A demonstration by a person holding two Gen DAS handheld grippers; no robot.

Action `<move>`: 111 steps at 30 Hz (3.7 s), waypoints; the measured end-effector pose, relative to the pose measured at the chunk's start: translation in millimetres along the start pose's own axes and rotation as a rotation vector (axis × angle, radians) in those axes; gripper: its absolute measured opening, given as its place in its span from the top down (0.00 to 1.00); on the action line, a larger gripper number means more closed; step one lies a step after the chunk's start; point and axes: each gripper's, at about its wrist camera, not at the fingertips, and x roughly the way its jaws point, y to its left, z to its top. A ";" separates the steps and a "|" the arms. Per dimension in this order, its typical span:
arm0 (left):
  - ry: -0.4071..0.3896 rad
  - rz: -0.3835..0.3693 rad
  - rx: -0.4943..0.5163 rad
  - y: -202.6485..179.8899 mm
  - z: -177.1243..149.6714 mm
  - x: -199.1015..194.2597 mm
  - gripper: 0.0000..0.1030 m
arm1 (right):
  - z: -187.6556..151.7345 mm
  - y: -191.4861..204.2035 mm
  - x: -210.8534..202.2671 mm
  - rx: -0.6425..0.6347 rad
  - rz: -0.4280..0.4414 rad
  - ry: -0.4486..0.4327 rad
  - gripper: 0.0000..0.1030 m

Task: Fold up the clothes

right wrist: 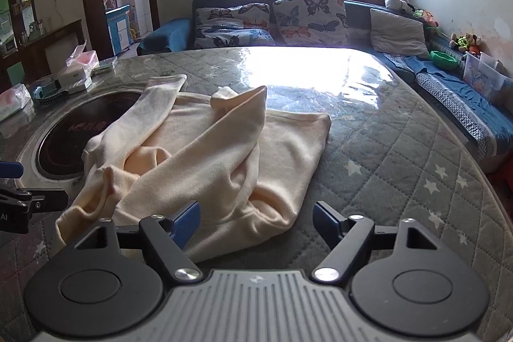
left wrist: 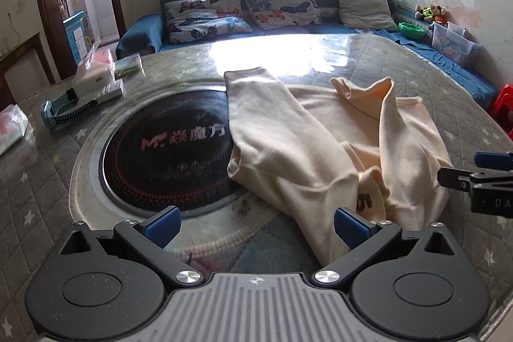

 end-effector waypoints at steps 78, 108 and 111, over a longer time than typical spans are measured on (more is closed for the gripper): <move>-0.137 0.056 -0.404 145.3 -5.9 -33.5 0.98 | -28.0 -156.5 -45.7 0.362 -0.250 -0.149 0.95; -0.083 -0.304 0.260 -45.1 -33.9 -25.0 0.63 | -58.3 -192.5 -15.3 0.427 -0.319 -0.028 0.69; -0.072 -0.309 0.278 -49.4 -32.4 -14.9 0.63 | -59.8 -194.5 -13.6 0.435 -0.311 -0.034 0.71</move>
